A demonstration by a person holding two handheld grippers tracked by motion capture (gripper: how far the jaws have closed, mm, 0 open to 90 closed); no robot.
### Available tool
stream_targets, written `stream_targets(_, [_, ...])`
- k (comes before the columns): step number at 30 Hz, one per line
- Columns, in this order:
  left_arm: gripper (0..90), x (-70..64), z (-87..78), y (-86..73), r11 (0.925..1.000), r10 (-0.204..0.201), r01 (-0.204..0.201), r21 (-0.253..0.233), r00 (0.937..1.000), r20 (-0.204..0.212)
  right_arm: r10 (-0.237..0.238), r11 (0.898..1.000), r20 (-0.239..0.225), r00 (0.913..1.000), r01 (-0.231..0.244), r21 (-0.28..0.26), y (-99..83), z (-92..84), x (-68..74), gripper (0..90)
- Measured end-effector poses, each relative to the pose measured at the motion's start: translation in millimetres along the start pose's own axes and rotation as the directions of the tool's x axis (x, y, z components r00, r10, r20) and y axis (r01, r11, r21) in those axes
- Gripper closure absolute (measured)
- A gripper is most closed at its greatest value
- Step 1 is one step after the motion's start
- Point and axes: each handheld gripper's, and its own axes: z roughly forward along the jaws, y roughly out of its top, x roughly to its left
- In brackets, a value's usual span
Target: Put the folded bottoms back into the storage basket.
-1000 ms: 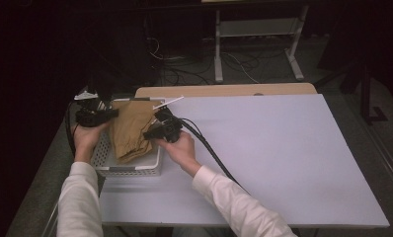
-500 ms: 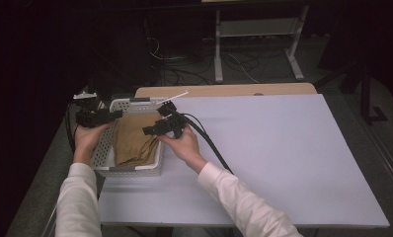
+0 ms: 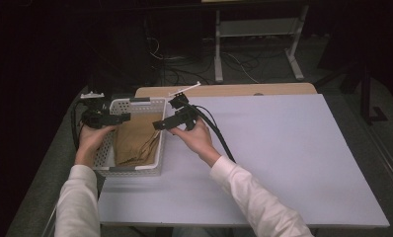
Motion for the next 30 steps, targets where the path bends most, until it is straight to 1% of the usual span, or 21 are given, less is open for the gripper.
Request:
stream_targets(3, [0.0, -4.6, -0.4, 0.1, 0.9999, 0.004, -0.004, -0.012, 0.9998, 0.017, -0.011, 1.0, 0.007, 0.9999, 0.011, 0.005, 0.1, -8.3, -4.1, 0.0])
stream_targets(5, [0.0, -8.3, 0.0, 0.0, 0.9998, 0.02, -0.019, -0.006, 0.9994, 0.028, -0.014, 1.0, 0.019, 0.9997, 0.014, 0.005, -0.7, -13.8, -7.3, 0.0])
stream_targets(7, [0.0, -11.6, -1.1, -0.3, 0.9996, 0.029, -0.029, -0.005, 0.9993, 0.024, -0.011, 1.0, 0.017, 0.9998, 0.011, -0.001, -2.2, -19.5, -11.2, 0.0])
stream_targets(10, [0.0, -15.4, -5.1, -0.6, 0.9993, 0.03, -0.03, -0.024, 0.9994, 0.016, -0.02, 1.0, 0.014, 0.9997, 0.02, 0.0, -4.4, -27.7, -16.2, 0.0])
stream_targets(12, [0.0, -18.0, -8.0, -1.0, 0.9988, 0.034, -0.034, -0.036, 0.9993, 0.017, -0.026, 1.0, 0.02, 0.9995, 0.026, 0.001, -5.6, -33.4, -19.2, 0.0])
stream_targets(17, [0.0, -26.6, -11.8, -2.7, 0.9979, 0.047, -0.046, -0.046, 0.9987, 0.022, -0.041, 0.999, 0.029, 0.9987, 0.041, 0.001, -9.4, -47.2, -26.1, 0.0])
stream_targets(23, [0.0, -36.6, -16.9, -4.4, 0.9959, 0.056, -0.055, -0.072, 0.9984, 0.01, -0.052, 0.999, 0.044, 0.9977, 0.052, 0.011, -15.0, -61.2, -35.5, 0.0])
stream_targets(25, [0.0, -40.6, -18.4, -4.8, 0.9942, 0.068, -0.068, -0.083, 0.9977, 0.005, -0.058, 0.998, 0.049, 0.9971, 0.057, 0.018, -17.2, -65.3, -38.5, 0.0])
stream_targets(27, [0.0, -45.0, -19.9, -5.3, 0.9918, 0.085, -0.085, -0.095, 0.9964, -0.004, -0.054, 0.998, 0.05, 0.9973, 0.053, 0.018, -19.8, -69.2, -41.4, 0.0])
stream_targets(30, [0.0, -50.9, -21.7, -6.3, 0.9901, 0.096, -0.096, -0.102, 0.9954, -0.01, -0.054, 0.998, 0.055, 0.997, 0.053, 0.023, -23.1, -74.5, -45.4, 0.0])
